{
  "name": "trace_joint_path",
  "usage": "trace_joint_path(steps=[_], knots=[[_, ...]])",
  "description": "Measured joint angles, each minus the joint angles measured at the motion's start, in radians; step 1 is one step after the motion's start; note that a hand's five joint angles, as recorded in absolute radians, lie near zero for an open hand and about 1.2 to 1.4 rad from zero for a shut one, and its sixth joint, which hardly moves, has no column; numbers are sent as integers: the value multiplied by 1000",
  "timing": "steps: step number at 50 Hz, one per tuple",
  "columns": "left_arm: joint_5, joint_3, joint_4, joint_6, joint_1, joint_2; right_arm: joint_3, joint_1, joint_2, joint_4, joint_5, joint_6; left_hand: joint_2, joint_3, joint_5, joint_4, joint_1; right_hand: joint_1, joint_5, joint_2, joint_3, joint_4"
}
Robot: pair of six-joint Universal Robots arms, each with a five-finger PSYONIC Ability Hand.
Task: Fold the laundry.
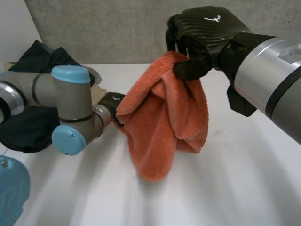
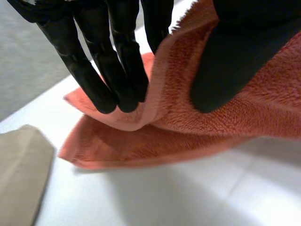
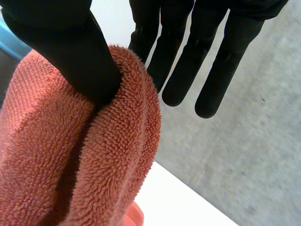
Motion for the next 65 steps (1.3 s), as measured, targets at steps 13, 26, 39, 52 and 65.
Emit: trace_joint_path(steps=[13,26,39,52,65], knots=[[-23,-196,59,-113,122,483,12,-303,103,68,-129,-139,89,95,56,98,1,0,8,0,5,0],[57,-384,158,-72,99,629,-171,-416,444,84,-227,-352,92,97,56,99,1,0,15,-1,5,0],[-212,-217,43,-6,-32,140,-303,-316,760,-141,-199,-453,71,83,52,82,-4,-8,-11,-31,-30,-37],[-205,-196,-38,-28,24,264,-225,-281,660,-160,-49,-468,-721,-704,-711,-724,-763,-688,-789,-769,-773,-807],[49,-371,-44,-111,206,384,-22,-357,517,-22,24,-391,-775,-758,-766,-772,-807,-581,-637,-667,-677,-682]])
